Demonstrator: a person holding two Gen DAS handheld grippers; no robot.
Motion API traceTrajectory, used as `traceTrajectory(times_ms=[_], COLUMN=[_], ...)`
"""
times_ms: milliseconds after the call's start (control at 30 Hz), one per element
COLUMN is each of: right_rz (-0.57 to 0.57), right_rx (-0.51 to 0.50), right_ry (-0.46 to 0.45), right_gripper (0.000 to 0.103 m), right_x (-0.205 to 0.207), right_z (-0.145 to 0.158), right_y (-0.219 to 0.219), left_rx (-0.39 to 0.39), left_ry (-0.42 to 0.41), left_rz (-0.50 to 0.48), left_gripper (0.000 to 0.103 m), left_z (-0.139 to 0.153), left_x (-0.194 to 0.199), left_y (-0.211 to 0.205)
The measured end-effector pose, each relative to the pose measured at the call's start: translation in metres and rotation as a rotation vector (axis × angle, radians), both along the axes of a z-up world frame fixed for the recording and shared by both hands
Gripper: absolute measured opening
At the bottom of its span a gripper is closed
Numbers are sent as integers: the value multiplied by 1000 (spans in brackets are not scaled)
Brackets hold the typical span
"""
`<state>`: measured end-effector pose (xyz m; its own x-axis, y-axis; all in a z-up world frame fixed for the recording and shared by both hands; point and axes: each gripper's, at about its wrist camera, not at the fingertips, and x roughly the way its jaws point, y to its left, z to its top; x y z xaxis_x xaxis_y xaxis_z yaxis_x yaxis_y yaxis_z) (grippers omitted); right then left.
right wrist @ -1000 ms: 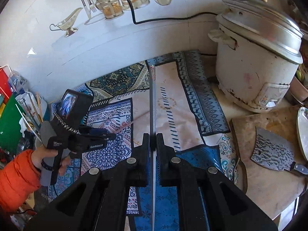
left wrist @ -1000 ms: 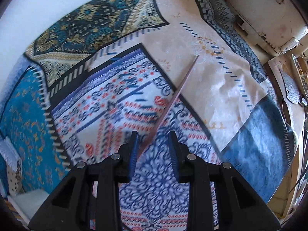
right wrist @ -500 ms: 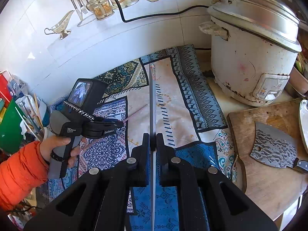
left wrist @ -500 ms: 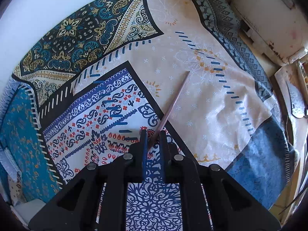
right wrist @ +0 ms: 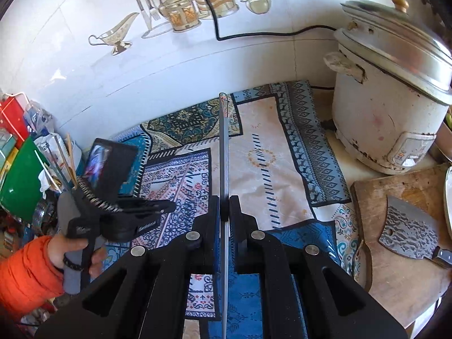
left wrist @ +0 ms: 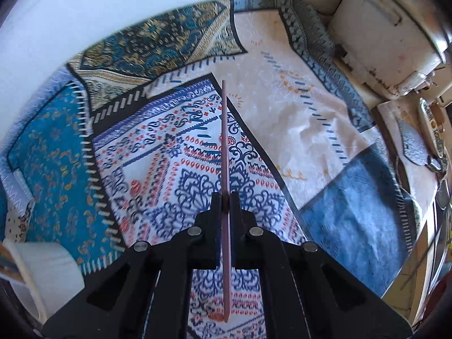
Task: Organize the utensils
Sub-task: 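Lower the brown and dark chopsticks into the white cup and open both tools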
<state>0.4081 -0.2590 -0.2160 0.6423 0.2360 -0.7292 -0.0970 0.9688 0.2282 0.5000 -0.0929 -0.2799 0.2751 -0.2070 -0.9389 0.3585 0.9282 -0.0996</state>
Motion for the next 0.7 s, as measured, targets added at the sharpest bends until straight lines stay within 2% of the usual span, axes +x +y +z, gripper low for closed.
traceTrajectory(times_ms=[233, 433, 700], right_rz=[70, 130, 220], right_rx=[-11, -16, -21], right_ry=[-42, -79, -126], right_gripper=[6, 6, 6], right_x=[4, 6, 17], right_z=[15, 28, 43], right_y=[37, 71, 121], left_rx=[-59, -100, -126], left_ry=[-137, -229, -366], left_rz=[76, 140, 222], left_gripper=[3, 2, 1], left_z=[57, 87, 141], left_x=[-44, -62, -94], left_y=[32, 62, 114])
